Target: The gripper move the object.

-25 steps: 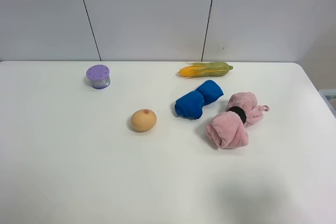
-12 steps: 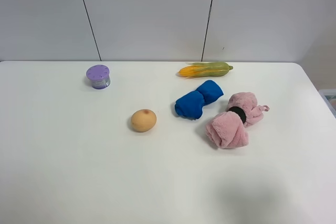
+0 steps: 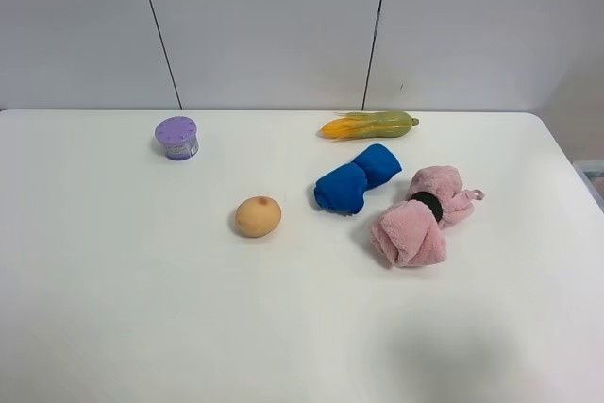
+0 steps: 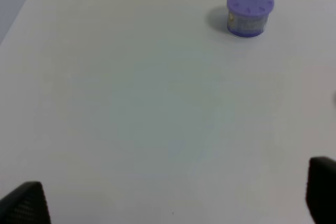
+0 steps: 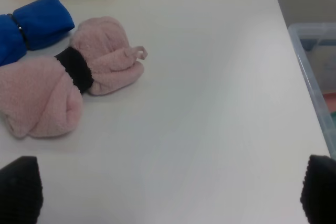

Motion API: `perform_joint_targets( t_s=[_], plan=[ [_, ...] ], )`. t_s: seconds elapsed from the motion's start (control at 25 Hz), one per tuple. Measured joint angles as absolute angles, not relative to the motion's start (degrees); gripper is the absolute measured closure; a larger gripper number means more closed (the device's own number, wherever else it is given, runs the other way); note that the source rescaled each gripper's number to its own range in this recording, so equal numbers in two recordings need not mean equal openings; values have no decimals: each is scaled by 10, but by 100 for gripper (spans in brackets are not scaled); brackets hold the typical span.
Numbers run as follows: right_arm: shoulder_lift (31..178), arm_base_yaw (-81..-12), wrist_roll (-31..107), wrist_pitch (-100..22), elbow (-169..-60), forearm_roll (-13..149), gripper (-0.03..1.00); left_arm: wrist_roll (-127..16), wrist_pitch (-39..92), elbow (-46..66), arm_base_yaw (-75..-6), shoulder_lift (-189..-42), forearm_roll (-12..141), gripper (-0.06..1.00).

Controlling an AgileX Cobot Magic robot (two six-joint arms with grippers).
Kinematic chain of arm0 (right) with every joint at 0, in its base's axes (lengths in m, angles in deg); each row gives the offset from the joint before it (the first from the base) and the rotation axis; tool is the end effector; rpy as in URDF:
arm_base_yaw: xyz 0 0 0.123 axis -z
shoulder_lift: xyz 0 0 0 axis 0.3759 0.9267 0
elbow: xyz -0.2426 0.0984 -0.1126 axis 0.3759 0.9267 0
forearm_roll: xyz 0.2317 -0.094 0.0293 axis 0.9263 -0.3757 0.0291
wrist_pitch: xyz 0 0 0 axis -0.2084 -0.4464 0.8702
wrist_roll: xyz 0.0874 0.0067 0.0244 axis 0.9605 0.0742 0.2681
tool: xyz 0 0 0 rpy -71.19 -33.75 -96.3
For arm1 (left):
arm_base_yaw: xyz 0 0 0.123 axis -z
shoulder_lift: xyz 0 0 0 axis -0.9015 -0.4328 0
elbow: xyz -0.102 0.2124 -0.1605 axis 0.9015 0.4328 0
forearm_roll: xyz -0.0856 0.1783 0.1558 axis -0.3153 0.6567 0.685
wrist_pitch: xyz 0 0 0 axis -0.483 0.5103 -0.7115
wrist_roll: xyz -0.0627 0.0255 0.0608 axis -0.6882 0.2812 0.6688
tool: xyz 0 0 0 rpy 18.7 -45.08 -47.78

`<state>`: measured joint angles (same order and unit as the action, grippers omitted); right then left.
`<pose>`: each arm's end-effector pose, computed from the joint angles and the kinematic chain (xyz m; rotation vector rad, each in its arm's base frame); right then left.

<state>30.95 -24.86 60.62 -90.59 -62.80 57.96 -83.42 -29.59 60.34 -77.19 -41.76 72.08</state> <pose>-0.0047 -0.0038 0.2759 -0.0477 2.0493 -0.0235 -0.0052 -0.0091 0.2818 -0.1207 2.0120 0.0908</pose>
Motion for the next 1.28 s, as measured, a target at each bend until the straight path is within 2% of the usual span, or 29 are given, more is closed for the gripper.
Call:
perform_joint_targets(
  t_s=[1.28],
  plan=[
    [309,-249,606,-906,-628,580,-3,-835,-296,603,-772,-417,721,-5]
  ],
)
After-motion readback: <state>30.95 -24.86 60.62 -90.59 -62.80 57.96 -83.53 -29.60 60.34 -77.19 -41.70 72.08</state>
